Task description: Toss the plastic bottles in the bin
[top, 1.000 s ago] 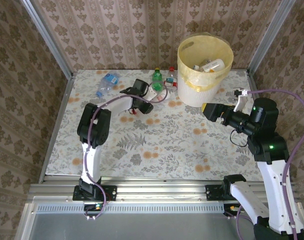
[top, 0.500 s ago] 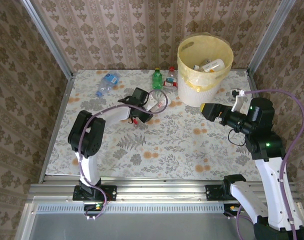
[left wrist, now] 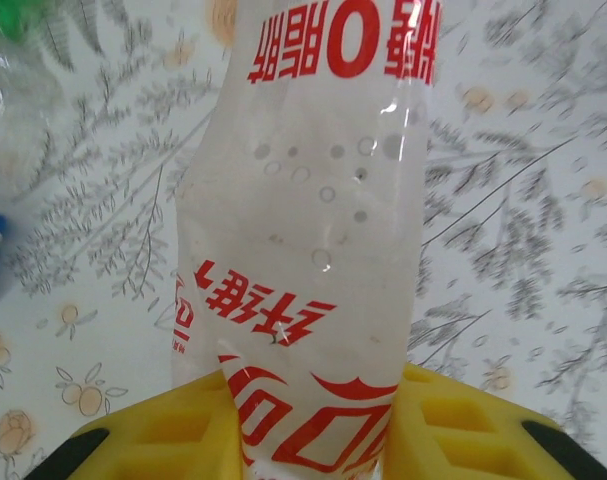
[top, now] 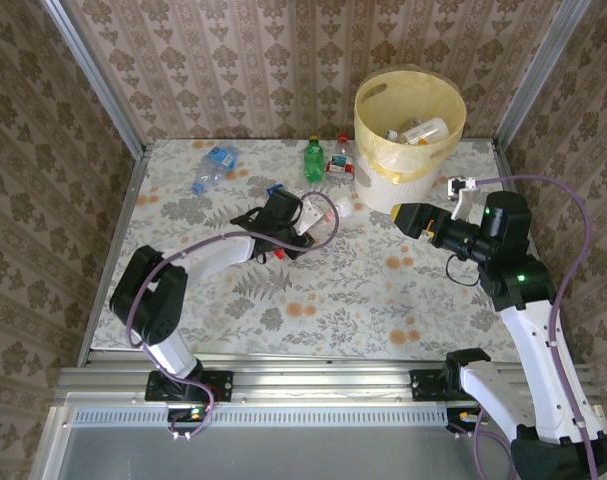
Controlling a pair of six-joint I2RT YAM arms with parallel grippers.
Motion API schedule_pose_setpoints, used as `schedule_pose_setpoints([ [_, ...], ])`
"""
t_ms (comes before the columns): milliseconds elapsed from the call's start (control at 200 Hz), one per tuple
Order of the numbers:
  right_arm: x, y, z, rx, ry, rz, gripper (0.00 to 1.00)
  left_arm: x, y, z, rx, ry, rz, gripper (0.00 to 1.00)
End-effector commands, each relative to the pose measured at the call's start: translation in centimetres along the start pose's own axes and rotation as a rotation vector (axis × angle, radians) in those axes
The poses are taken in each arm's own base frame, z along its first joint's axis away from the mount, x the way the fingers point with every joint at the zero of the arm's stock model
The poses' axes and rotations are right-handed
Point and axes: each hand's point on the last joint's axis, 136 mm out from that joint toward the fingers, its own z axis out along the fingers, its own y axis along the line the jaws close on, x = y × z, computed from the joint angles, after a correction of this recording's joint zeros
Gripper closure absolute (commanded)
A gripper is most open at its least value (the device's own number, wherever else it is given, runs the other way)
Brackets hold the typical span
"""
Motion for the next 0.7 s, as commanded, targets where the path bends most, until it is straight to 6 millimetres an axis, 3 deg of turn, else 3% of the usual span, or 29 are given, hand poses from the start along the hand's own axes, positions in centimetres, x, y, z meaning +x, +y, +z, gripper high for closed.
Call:
schedule_pose_setpoints([
  [0, 0.0, 0.3, 0.8, -0.017, 0.003, 0.023, 0.0, -2.6, -0.5, -1.7, -0.05, -0.099, 0.005, 0.68],
  [390, 1.2, -0.6, 3.6, 0.031, 0.058, 0.08, 0.0, -7.8, -3.3, -6.7, -0.176, -0.28, 0.149, 0.69],
  [525, 1.5, -0.9, 4.4, 0.048, 0.063, 0.099, 0.0, -8.7, -4.3, -7.9, -0.213, -0.319, 0.192, 0.69],
  [695, 1.5, -1.4, 5.1, 0.06, 0.053, 0.128, 0.02, -8.8, -5.9, -8.1, -0.246, -0.319, 0.256, 0.7],
])
